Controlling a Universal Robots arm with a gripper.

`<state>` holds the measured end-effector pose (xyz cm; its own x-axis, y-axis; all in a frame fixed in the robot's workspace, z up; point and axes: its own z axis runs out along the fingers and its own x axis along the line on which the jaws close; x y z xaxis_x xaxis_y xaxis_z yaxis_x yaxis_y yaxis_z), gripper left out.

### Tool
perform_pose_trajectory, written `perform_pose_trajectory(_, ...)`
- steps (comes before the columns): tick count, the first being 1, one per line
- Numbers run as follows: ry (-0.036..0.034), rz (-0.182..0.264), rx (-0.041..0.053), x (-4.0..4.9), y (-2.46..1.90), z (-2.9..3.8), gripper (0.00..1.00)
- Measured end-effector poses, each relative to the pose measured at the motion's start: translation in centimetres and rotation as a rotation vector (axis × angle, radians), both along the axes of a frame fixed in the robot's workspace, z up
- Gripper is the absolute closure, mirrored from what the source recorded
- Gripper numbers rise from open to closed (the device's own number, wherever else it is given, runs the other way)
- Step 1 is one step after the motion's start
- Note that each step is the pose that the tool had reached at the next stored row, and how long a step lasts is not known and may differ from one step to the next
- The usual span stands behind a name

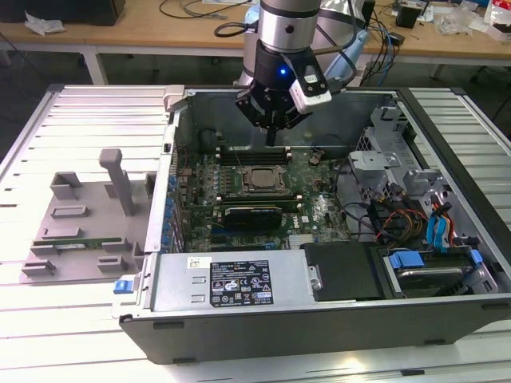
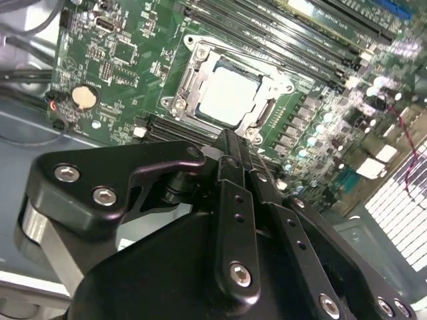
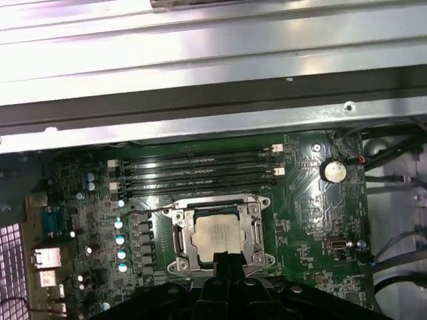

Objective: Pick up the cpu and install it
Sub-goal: 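Install the first cpu locking lever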

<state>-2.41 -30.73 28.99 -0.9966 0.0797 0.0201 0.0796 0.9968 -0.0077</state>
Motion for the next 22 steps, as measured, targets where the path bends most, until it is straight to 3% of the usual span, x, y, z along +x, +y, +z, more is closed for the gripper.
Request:
perform_pose_trajectory(5,0.0,0.074,0.0,0.0,0.0,0.0,0.89)
perform_pose_trajectory(22,0.0,0.255,-0.0001,0.0,0.0,0.0,0.89)
